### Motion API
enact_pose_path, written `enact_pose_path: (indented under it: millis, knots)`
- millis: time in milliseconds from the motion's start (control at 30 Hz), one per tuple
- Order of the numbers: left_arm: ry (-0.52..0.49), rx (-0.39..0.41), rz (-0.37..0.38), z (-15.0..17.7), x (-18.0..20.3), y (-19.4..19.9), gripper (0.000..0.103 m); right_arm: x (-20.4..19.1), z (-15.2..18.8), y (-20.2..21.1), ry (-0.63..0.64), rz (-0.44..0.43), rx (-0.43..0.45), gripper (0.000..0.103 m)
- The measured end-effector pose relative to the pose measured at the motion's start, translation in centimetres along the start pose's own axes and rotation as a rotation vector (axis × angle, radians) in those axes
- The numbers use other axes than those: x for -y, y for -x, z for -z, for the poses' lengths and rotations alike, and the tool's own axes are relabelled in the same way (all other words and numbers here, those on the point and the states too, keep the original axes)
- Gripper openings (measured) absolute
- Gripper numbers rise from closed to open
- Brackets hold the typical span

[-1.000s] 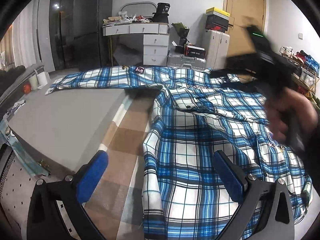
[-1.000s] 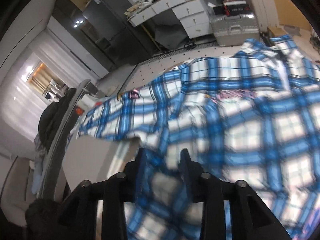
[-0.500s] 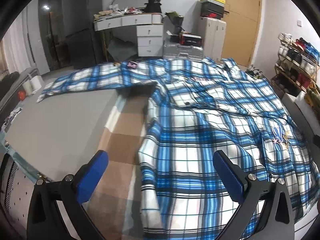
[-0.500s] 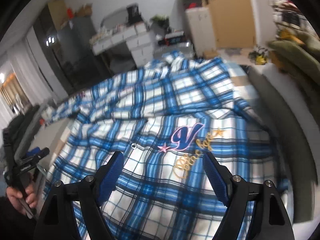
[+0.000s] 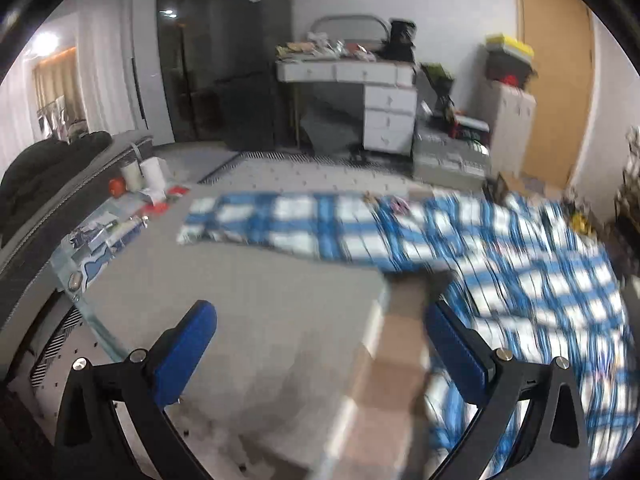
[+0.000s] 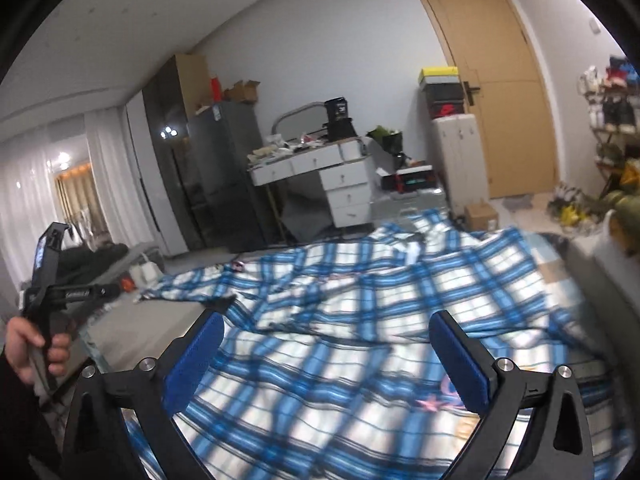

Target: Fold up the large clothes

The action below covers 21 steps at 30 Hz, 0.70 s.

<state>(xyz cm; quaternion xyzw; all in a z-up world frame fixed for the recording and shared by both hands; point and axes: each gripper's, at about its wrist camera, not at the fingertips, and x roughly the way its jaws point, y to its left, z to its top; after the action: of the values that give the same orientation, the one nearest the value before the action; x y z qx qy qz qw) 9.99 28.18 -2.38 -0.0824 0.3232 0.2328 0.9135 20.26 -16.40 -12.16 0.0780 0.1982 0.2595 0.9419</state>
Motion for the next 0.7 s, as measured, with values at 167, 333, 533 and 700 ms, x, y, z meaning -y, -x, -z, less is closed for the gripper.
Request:
enact_pose_path:
  millis: [167, 333, 533, 700]
  knots:
    - [0.156, -0.066, -0.084, -2.9, -6.9, -5.1, 0.102, 1.2, 1.4, -2.7, -0.063, -0.003, -0.05, 0.103]
    - [0.308, -0.214, -0.052, -3.4, -12.6, -11.4, 0.102, 3.7, 3.2, -4.4, -0.142, 0.032, -0.083, 0.103]
    - [0.377, -0.305, -0.037, -4.7, -14.2, -16.8, 0.102, 6.8, 4.9, -5.2, -0.259, 0.063, -0.084, 0.103]
    - [0.459, -0.445, 0.002, -5.0, -14.3, -20.8, 0.101, 7.4, 5.0, -4.7, -0.307, 0.046, -0.074, 0.103]
